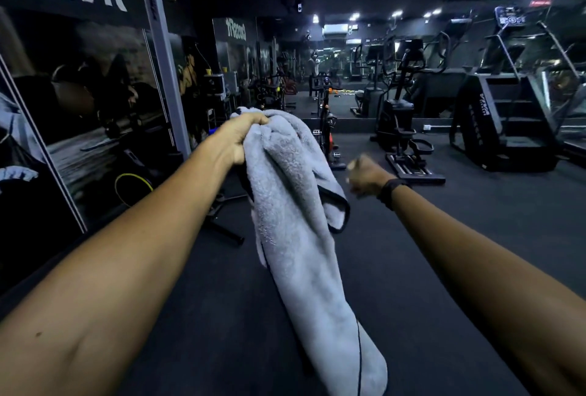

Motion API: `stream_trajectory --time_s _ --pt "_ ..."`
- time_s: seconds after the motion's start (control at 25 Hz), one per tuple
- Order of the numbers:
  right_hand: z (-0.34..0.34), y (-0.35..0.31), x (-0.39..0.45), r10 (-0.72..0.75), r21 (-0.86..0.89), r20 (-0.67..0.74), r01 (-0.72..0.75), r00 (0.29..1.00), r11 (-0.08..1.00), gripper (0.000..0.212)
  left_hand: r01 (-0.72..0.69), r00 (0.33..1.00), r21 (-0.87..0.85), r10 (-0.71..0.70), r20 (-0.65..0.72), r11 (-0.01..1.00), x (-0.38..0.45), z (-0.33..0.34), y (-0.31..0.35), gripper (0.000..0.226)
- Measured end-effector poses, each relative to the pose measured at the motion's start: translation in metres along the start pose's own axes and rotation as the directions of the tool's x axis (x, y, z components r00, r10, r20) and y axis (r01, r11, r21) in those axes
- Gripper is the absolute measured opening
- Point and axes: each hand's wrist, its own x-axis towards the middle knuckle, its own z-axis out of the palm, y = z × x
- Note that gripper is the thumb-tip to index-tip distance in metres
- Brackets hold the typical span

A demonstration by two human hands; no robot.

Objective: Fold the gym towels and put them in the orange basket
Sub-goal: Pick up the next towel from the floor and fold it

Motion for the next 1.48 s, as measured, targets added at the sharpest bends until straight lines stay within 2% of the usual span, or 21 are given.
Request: stream_trajectory --time_s 0.04,0.08,0.16,0.28,0.36,0.44,0.56,0.64,0.68,0.76,0.8,0.84,0.92,0.96,1.0,1.12,1.16,1.28,1.32,1.4,1.48 --pt "0.003 0.005 -0.007 0.073 -0.129 0.212 -0.046 0.975 0.991 0.010 -0.002 1.000 -0.030 0.003 0.028 1.000 -0.002 0.002 0.002 0.030" --pt "0.007 0.008 -0.015 0.165 -0.235 0.374 -0.079 0.913 0.969 0.027 -0.010 0.998 -0.059 0.013 0.054 0.998 -0.003 0.004 0.003 0.033" --pt "0.024 0.008 -0.029 0.212 -0.224 0.521 -0.107 0.827 0.969 0.055 -0.016 0.994 -0.117 0.028 0.107 0.993 -0.005 0.012 0.009 0.041" --pt "0.058 0.007 -0.032 -0.005 0.095 0.418 -0.038 0.908 0.995 0.043 -0.064 0.985 -0.128 0.084 0.152 0.990 -0.006 0.026 0.018 0.028" --pt "0.072 0.004 -0.032 -0.140 0.387 0.386 -0.022 0.912 0.922 0.035 -0.091 0.974 -0.110 0.112 0.195 0.990 -0.010 0.032 0.027 0.037" --pt "0.076 0.000 -0.032 -0.207 0.590 0.408 -0.084 0.889 0.803 0.026 -0.067 0.971 -0.117 0.092 0.220 0.991 -0.010 0.029 0.032 0.050" --pt "0.075 -0.003 -0.025 -0.218 0.686 0.390 -0.124 0.895 0.717 0.038 -0.081 0.980 -0.113 0.100 0.170 0.990 -0.003 0.015 0.035 0.030" --pt "0.070 -0.011 -0.021 -0.226 0.754 0.351 -0.131 0.909 0.643 0.038 -0.102 0.993 -0.099 0.108 0.056 0.990 0.000 0.002 0.030 0.029" --pt "0.066 -0.017 -0.019 -0.229 0.801 0.321 -0.135 0.919 0.583 0.037 -0.094 0.995 -0.115 0.096 0.008 0.989 0.002 -0.005 0.026 0.036" --pt "0.055 -0.034 -0.016 -0.249 0.899 0.262 -0.141 0.932 0.414 0.037 0.006 0.999 -0.167 0.000 0.034 0.986 -0.002 -0.016 0.021 0.063" --pt "0.047 -0.043 -0.015 -0.253 0.931 0.231 -0.137 0.939 0.340 0.039 0.073 0.994 -0.099 -0.064 0.086 0.992 -0.005 -0.020 0.016 0.075" --pt "0.039 -0.052 -0.013 -0.254 0.952 0.200 -0.126 0.946 0.279 0.041 0.126 0.981 0.069 -0.135 0.137 0.990 -0.005 -0.025 0.008 0.083" --pt "0.026 -0.065 -0.009 -0.244 0.975 0.138 -0.088 0.960 0.206 0.047 0.189 0.918 0.473 -0.326 0.225 0.860 -0.001 -0.035 -0.013 0.099" --pt "0.022 -0.069 -0.008 -0.233 0.980 0.109 -0.064 0.966 0.191 0.047 0.199 0.871 0.576 -0.413 0.268 0.793 0.000 -0.039 -0.024 0.103" --pt "0.019 -0.072 -0.006 -0.220 0.983 0.092 -0.054 0.971 0.176 0.049 0.195 0.839 0.582 -0.442 0.318 0.789 0.004 -0.044 -0.038 0.103" --pt "0.012 -0.080 -0.004 -0.191 0.989 0.091 -0.065 0.977 0.135 0.058 0.241 0.793 0.336 -0.384 0.473 0.911 0.003 -0.042 -0.084 0.090" --pt "0.008 -0.081 -0.002 -0.182 0.990 0.085 -0.062 0.980 0.129 0.060 0.239 0.786 0.308 -0.369 0.495 0.921 0.000 -0.043 -0.100 0.087" --pt "-0.012 -0.082 0.001 -0.131 0.994 0.025 -0.010 0.991 0.110 0.063 0.260 0.678 0.440 -0.487 0.550 0.859 -0.009 -0.043 -0.136 0.088" --pt "-0.018 -0.079 0.005 -0.105 0.995 0.003 0.008 0.994 0.101 0.062 0.241 0.666 0.511 -0.524 0.532 0.825 -0.010 -0.043 -0.139 0.083" --pt "-0.031 -0.074 0.009 -0.069 0.991 -0.055 0.063 0.996 0.116 0.057 0.149 0.726 0.635 -0.520 0.449 0.758 -0.013 -0.040 -0.133 0.049" --pt "-0.040 -0.067 0.012 -0.018 0.949 -0.143 0.143 0.990 0.282 0.040 0.153 0.839 0.639 -0.441 0.319 0.754 -0.009 -0.039 -0.120 0.020"
